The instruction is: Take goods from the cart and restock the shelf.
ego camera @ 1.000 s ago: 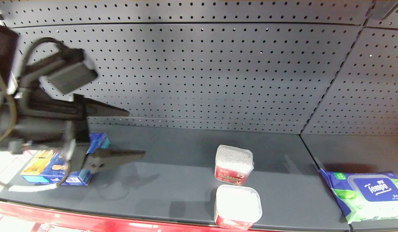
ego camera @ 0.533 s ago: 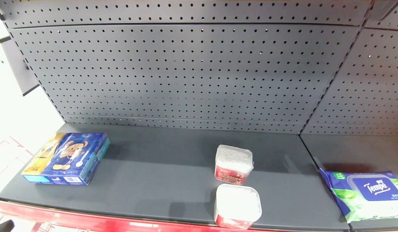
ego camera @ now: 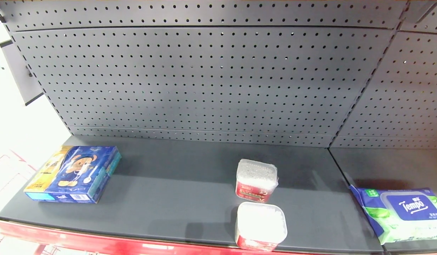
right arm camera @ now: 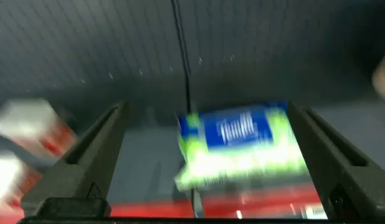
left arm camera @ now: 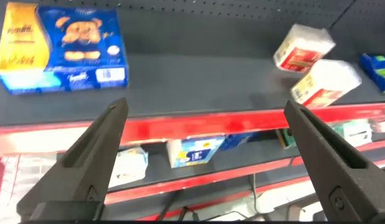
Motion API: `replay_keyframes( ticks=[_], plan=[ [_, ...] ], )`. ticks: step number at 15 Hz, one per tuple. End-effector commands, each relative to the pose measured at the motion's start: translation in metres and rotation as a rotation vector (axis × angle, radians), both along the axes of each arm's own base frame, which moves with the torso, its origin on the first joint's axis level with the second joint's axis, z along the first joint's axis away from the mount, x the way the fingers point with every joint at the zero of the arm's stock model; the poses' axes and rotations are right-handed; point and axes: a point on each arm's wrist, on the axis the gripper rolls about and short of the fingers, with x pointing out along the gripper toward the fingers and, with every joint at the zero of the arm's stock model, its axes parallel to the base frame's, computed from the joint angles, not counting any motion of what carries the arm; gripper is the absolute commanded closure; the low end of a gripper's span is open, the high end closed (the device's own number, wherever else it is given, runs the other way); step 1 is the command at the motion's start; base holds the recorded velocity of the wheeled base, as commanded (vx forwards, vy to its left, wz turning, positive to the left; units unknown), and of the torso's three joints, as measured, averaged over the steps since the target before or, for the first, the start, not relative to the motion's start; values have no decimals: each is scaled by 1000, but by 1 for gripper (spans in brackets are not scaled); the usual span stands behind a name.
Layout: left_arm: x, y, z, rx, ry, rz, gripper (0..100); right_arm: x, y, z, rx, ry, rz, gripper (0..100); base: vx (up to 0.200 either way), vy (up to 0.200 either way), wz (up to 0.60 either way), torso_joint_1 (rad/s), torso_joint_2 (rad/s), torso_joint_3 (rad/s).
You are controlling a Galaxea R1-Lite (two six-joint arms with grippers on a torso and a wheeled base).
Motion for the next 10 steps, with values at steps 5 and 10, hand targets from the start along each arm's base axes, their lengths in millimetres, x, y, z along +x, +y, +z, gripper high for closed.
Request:
replay_keyframes(
  ticks=[5, 10],
  plan=[
    [-3, 2, -16, 7, -1, 36, 0, 161, 79, 8, -46, 671, 450, 0, 0, 0, 0, 0, 0, 0],
    [-5, 3, -19, 10, -7, 66, 0, 169, 107, -22, -115, 811, 511, 0, 0, 0, 0, 0, 0, 0]
  ],
)
